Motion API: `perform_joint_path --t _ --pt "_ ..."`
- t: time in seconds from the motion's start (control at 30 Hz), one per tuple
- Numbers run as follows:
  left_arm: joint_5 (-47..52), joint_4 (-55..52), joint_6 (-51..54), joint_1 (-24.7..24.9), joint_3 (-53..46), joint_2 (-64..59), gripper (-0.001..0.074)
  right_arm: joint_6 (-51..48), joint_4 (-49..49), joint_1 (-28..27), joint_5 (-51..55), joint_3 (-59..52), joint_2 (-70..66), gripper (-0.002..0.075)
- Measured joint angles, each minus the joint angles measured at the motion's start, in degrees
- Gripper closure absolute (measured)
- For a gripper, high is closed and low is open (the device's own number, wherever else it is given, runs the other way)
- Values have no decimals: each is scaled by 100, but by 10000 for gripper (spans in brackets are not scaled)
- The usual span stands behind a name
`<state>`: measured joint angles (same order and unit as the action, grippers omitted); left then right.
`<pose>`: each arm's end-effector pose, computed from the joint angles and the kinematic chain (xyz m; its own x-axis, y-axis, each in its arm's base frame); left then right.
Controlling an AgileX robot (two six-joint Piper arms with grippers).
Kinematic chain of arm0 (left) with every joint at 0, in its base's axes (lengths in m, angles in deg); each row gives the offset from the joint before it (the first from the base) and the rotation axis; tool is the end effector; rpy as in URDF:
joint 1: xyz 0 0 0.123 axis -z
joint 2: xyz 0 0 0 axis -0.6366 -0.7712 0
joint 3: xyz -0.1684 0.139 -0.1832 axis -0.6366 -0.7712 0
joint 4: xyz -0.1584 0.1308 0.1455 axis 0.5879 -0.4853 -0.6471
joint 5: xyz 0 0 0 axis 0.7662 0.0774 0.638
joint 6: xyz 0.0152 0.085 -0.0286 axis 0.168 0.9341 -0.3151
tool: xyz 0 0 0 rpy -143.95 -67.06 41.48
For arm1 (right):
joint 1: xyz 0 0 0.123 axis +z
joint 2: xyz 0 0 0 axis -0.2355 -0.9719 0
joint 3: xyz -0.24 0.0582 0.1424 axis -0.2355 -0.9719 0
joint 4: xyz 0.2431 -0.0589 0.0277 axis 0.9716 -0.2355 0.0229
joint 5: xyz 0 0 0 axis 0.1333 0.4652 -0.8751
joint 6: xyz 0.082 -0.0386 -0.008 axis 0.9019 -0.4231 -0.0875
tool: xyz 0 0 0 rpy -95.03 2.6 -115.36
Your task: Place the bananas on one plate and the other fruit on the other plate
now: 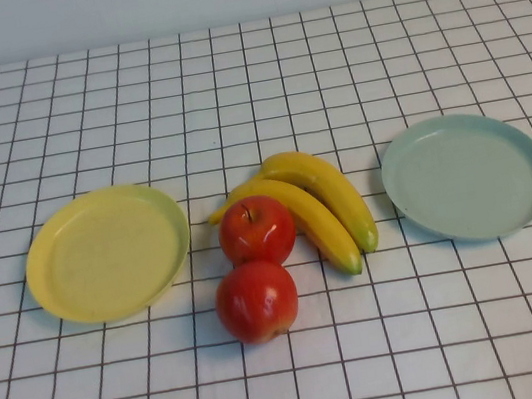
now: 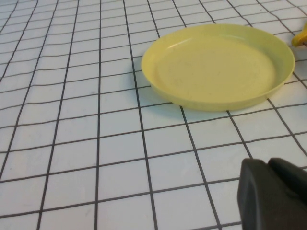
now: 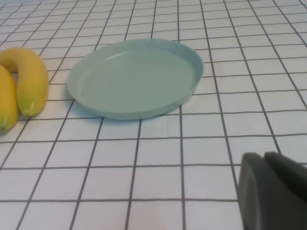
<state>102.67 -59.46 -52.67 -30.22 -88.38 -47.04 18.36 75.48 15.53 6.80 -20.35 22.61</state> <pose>0.0520 -0.0070 0.1717 -0.2726 0.1510 -0.9502 0.1755 0.9788 0.1052 0.0530 0.0095 0.1723 -0.2821 0.0947 -0.9547 -0.0857 0.9886 0.1234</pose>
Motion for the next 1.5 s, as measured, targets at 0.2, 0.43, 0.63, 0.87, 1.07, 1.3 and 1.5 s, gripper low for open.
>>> perform_joint_path --t 0.2,0.43,0.63,0.87,1.07,1.3,1.5 --pt "10 0 0 0 0 0 737 0 0 0 0 0 0 741" --pt "10 0 0 0 0 0 736 0 0 0 0 0 0 741" --pt "10 0 0 0 0 0 737 0 0 0 0 0 0 741" --pt "10 -83 0 0 0 0 737 0 0 0 0 0 0 741" --pt "-198 500 -256 0 0 0 737 0 0 0 0 0 0 741" --pt "-1605 3822 -1847 0 -2 0 737 0 0 0 0 0 0 741" --pt "-2250 4218 -1791 0 -2 0 737 0 0 0 0 0 0 741"
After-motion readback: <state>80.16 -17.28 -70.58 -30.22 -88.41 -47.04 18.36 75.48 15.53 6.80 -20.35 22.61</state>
